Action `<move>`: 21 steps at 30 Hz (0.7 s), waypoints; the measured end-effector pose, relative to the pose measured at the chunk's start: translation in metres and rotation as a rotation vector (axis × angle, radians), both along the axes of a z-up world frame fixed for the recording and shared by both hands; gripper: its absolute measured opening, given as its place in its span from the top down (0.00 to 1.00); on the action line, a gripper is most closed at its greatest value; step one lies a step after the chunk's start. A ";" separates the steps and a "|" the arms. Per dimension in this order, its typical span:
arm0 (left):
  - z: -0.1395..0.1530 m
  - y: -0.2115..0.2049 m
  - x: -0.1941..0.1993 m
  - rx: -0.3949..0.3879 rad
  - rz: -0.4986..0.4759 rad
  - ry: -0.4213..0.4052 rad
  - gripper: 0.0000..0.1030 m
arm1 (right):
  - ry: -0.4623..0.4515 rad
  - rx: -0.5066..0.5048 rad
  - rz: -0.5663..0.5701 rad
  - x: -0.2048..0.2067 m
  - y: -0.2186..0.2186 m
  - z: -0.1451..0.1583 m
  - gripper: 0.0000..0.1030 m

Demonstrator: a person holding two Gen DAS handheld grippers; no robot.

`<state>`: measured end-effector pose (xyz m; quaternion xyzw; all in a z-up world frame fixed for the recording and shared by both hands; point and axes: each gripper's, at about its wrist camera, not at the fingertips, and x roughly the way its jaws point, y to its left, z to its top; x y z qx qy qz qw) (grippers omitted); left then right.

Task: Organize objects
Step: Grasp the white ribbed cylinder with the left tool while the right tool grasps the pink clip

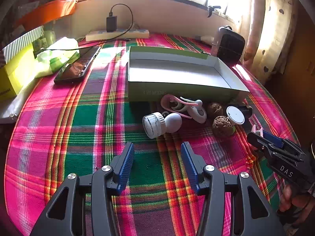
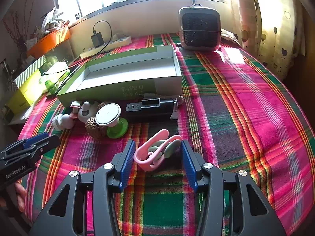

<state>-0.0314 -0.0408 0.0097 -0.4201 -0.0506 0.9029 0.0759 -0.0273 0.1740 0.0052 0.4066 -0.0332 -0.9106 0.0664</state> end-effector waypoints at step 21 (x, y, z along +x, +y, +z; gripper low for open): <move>0.005 -0.011 -0.029 -0.003 0.041 0.004 0.53 | -0.029 0.056 0.010 0.000 0.018 0.000 0.53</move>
